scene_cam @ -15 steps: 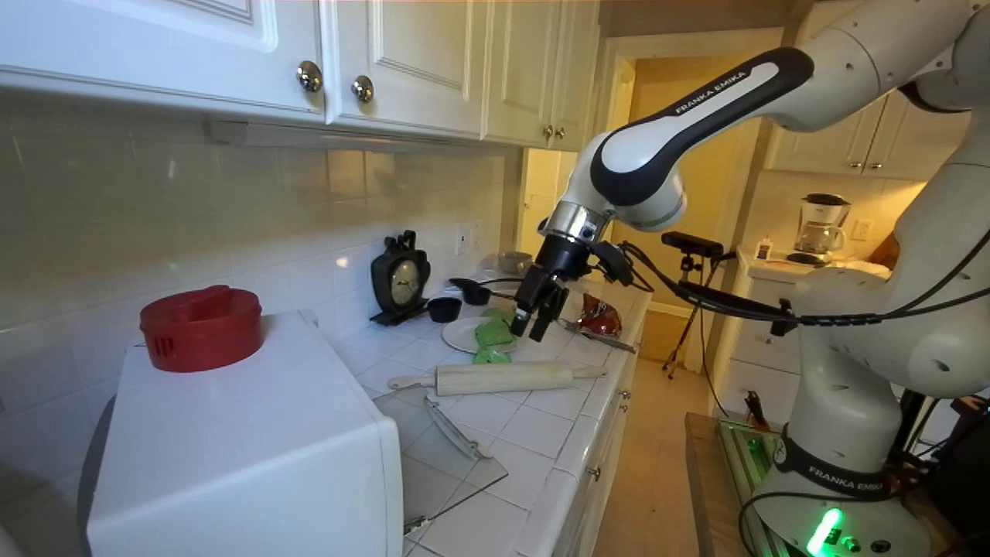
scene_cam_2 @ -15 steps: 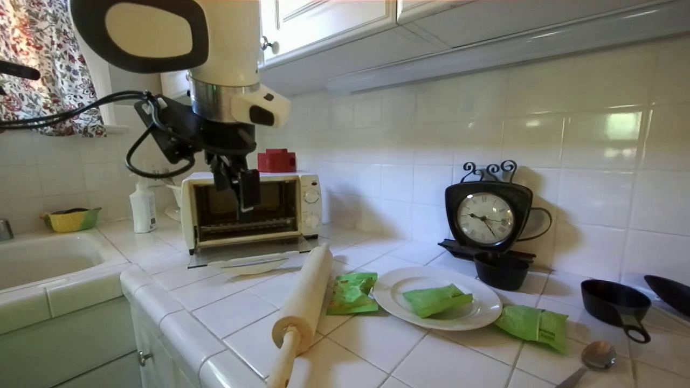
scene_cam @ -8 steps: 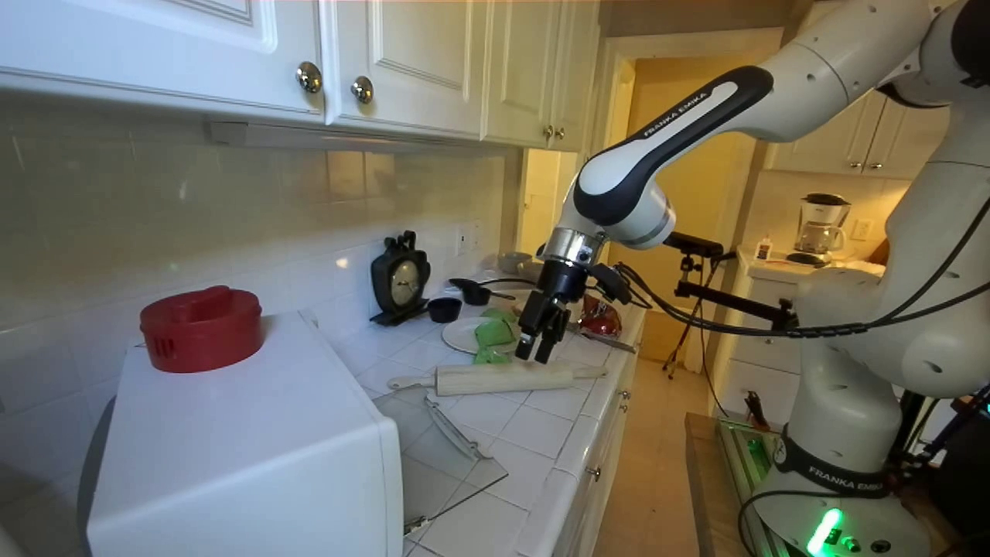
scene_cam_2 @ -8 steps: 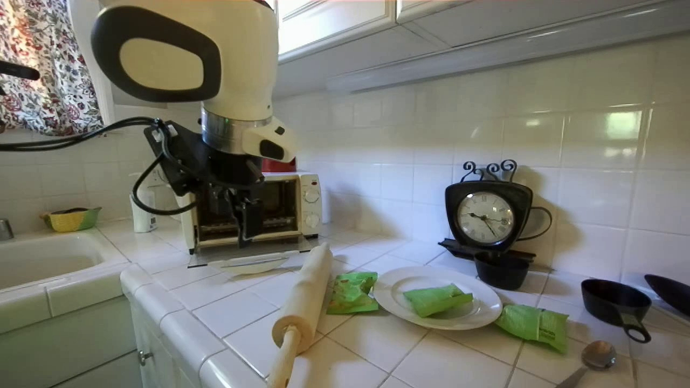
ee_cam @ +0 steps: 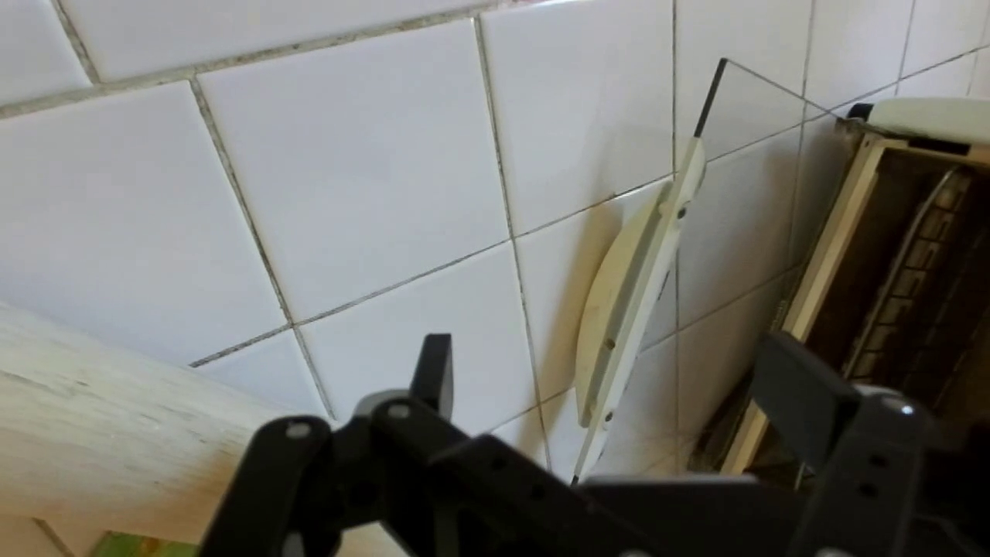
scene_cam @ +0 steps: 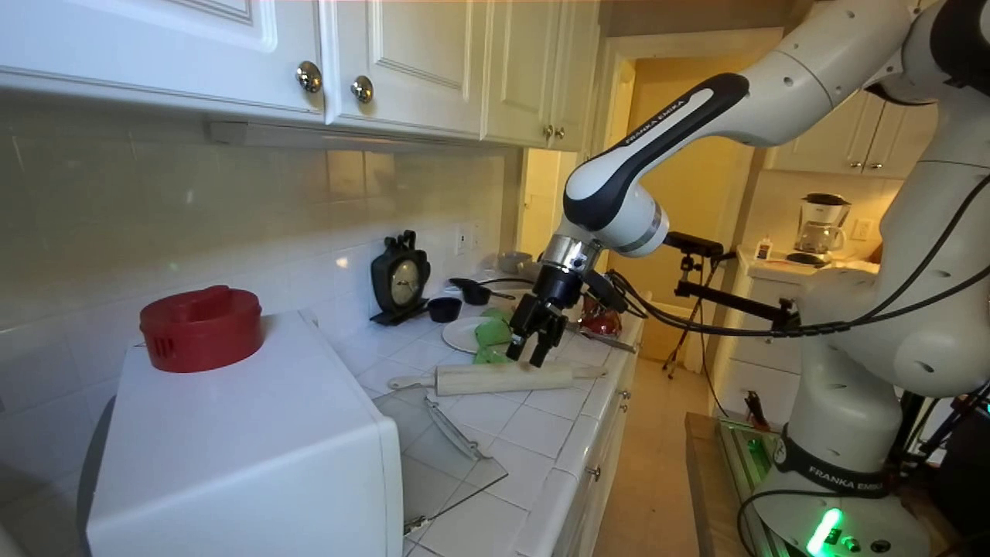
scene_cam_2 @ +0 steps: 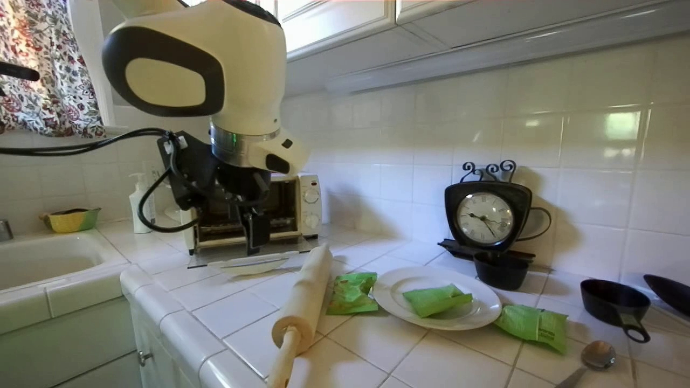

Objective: Close the toaster oven door.

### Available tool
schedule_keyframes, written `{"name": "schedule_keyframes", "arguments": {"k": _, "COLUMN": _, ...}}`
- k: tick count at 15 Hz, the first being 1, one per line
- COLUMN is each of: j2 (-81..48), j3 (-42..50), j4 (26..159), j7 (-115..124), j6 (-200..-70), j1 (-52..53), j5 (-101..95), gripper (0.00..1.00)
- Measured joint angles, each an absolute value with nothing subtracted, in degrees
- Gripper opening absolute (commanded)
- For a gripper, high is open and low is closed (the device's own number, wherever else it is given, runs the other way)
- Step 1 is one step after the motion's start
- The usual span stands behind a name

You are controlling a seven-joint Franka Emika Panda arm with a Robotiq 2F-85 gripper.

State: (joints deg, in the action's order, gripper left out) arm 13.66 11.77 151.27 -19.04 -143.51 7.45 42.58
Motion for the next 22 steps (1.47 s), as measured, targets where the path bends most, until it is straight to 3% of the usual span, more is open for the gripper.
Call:
{"name": "schedule_keyframes", "arguments": {"k": 10, "j2": 8.26, "j3": 10.15, "j4": 149.48, "j7": -28.29, "j6": -143.53, "j1": 5.95, "j5": 49.65, "gripper": 1.0}}
{"name": "schedule_keyframes", "arguments": {"k": 22, "j2": -8.98, "j3": 3.73, "j4": 134.53, "j7": -38.03, "j6": -144.46, "j1": 1.87, "j5": 62.53, "gripper": 1.0}}
